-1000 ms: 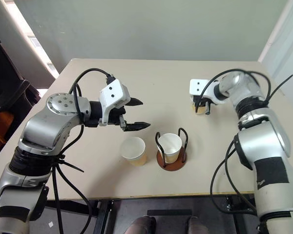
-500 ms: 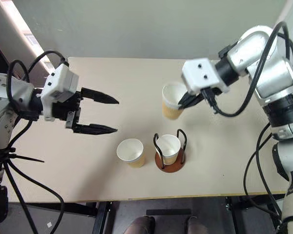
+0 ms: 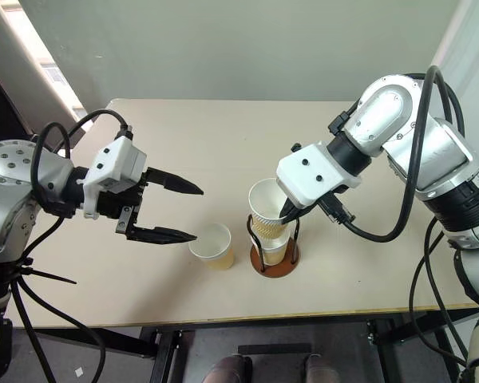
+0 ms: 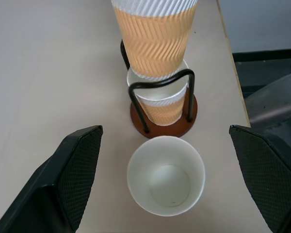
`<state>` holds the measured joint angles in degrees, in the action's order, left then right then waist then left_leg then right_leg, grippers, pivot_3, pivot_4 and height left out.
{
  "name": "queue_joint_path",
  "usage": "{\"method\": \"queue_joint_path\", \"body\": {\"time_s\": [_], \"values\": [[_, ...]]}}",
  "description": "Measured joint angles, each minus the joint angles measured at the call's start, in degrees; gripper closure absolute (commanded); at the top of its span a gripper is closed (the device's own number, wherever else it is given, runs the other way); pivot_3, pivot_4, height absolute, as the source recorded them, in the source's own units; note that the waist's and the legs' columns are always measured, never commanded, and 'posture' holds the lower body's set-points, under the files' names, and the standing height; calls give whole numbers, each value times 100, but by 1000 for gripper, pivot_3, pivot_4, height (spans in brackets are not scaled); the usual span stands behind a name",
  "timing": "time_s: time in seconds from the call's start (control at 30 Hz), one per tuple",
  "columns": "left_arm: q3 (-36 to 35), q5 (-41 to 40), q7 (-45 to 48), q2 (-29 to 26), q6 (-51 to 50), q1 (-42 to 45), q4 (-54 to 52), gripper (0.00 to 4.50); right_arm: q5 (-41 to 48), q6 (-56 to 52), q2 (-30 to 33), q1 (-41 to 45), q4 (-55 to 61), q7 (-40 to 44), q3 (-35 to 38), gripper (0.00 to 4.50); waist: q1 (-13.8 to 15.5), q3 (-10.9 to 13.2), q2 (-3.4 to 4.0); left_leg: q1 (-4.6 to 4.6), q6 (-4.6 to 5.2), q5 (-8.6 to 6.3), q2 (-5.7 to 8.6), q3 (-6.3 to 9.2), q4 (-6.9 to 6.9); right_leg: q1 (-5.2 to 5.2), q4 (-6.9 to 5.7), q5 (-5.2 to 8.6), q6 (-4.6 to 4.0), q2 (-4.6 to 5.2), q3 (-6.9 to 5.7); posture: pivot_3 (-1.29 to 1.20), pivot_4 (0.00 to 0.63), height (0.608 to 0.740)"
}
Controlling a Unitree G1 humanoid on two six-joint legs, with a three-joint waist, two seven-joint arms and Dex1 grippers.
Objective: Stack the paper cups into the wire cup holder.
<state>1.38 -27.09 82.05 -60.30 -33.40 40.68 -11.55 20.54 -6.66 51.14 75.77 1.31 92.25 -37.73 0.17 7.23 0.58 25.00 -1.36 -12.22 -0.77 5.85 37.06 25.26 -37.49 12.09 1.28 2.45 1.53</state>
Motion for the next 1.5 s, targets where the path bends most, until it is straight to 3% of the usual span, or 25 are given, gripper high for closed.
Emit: {"method": "queue_joint_path", "body": {"time_s": [0.27,0.37,0.73,0.97,1.23,1.5], "values": [[4,-8,-101,0,-36,-56,-129,0,-377,291,-278,-89,-161,0,-134,4476,-6,-1,-1,2,1,-1,0,-1,0,1,1,1,-3,-1,0,0,150,740],[4,-5,-107,0,-36,-57,-130,0,-384,304,-288,-88,-174,0,-158,3925,-6,-1,-1,2,1,-1,0,0,-2,1,1,2,-4,-1,-1,0,150,740],[358,276,172,2,327,292,411,0,-396,71,-179,-87,-296,0,-175,115,4,-1,-1,2,0,-1,0,0,-1,1,0,2,-4,-1,-1,0,150,740],[1055,884,786,115,1231,1112,1552,0,-393,-329,68,-272,-315,0,520,21,15,-3,-5,8,4,-4,0,0,-2,1,11,1,-2,0,0,0,150,740],[1962,906,807,61,1899,1598,2296,0,-659,-685,14,-702,-79,-23,953,21,11,-2,-4,16,6,-6,-1,0,-3,4,21,-12,22,0,-2,0,150,740],[3347,948,810,106,2697,2240,3122,0,-310,-1858,-114,-1129,804,-340,1610,21,21,-3,-5,26,7,-6,-1,0,1,3,36,-21,36,0,-3,0,150,740]]}}
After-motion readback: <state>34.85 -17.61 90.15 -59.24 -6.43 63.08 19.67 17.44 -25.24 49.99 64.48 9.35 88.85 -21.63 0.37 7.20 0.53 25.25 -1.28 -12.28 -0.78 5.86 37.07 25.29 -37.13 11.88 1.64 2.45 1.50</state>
